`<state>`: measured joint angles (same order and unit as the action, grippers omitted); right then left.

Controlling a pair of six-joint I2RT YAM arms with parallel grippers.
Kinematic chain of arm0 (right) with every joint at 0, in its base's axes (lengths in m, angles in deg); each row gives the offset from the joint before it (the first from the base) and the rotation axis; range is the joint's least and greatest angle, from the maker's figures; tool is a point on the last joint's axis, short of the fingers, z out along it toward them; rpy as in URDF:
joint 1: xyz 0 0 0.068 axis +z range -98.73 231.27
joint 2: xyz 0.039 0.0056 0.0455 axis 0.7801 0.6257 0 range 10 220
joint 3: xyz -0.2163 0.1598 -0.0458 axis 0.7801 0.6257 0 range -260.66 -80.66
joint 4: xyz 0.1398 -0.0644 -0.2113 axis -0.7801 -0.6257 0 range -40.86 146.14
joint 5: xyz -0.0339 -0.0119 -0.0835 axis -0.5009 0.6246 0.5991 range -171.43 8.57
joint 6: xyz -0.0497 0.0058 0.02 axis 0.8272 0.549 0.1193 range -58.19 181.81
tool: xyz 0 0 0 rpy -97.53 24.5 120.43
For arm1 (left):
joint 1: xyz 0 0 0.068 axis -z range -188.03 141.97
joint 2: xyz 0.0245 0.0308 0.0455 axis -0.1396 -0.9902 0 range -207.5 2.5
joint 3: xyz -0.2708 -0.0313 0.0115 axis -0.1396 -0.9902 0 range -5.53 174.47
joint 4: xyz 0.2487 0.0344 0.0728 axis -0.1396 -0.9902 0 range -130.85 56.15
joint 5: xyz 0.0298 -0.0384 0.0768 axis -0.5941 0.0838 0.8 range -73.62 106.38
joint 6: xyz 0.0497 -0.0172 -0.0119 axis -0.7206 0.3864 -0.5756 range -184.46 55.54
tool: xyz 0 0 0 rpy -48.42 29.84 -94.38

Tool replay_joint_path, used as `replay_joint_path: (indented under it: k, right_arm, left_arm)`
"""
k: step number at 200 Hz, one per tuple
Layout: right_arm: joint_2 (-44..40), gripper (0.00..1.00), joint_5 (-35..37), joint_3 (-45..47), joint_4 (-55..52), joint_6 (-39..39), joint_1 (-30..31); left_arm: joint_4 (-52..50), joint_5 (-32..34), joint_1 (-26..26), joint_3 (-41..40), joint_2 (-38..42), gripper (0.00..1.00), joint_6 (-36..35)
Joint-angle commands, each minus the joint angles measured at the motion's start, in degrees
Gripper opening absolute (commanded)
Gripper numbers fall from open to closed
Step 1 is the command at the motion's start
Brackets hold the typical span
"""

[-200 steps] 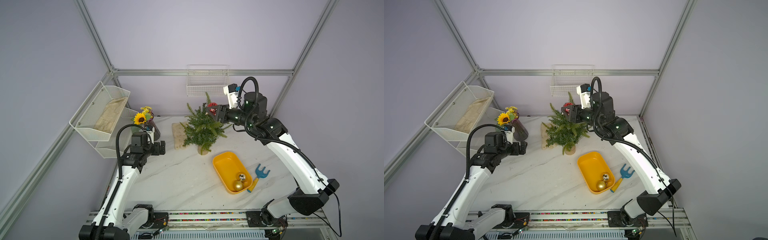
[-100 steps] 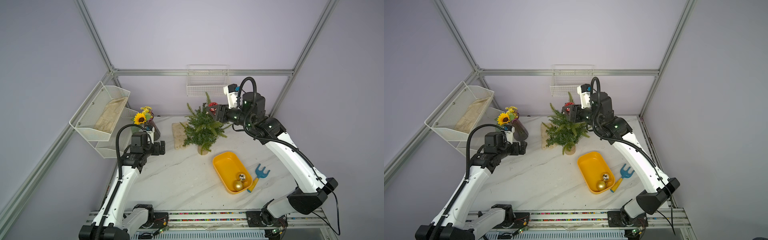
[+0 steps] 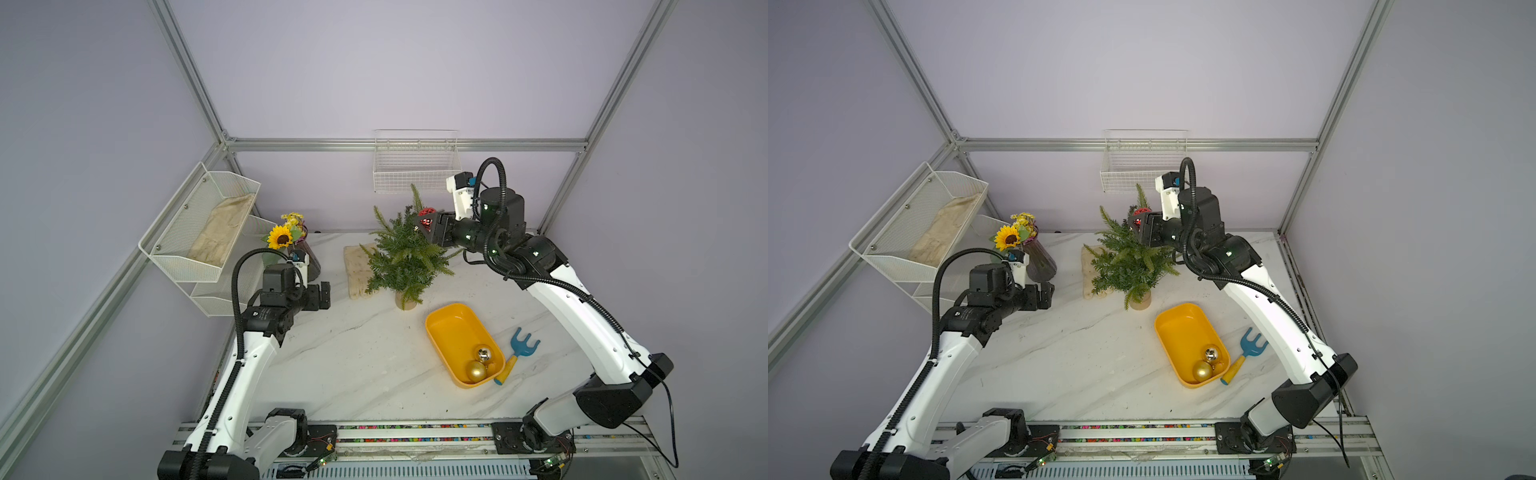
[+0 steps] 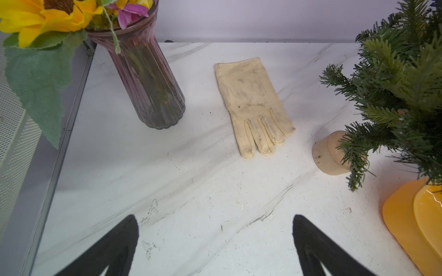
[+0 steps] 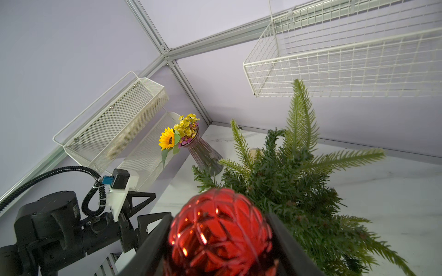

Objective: Decorate the small christmas tree with ornaments
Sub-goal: Hang an ornament on the christmas tree.

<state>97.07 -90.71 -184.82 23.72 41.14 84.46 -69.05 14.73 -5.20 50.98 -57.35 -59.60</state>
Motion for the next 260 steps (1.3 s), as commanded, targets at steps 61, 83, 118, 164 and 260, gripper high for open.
replay_joint_path:
  k: [61,83,118,164,260]
  right_arm:
    - [-0.4,0.52,3.7,2.1,-0.2,1.2,0.4]
    - [-0.7,0.52,4.7,2.6,0.4,1.3,0.4]
    - [-0.8,0.52,4.4,2.9,1.7,1.3,0.4]
    - [-0.7,0.52,1.3,3.2,4.4,1.1,0.4]
    - [0.3,0.52,5.9,3.2,4.5,1.8,0.4]
  left_arm:
    - [1.9,0.4,0.4,-2.0,0.8,1.0,-1.3]
    - [1.9,0.4,0.4,-2.0,0.8,1.0,-1.3]
    - [1.9,0.4,0.4,-2.0,0.7,1.0,-1.3]
    - [1.9,0.5,0.4,-2.0,0.6,1.0,-1.2]
    - [1.9,0.5,0.4,-1.9,0.5,1.0,-1.3]
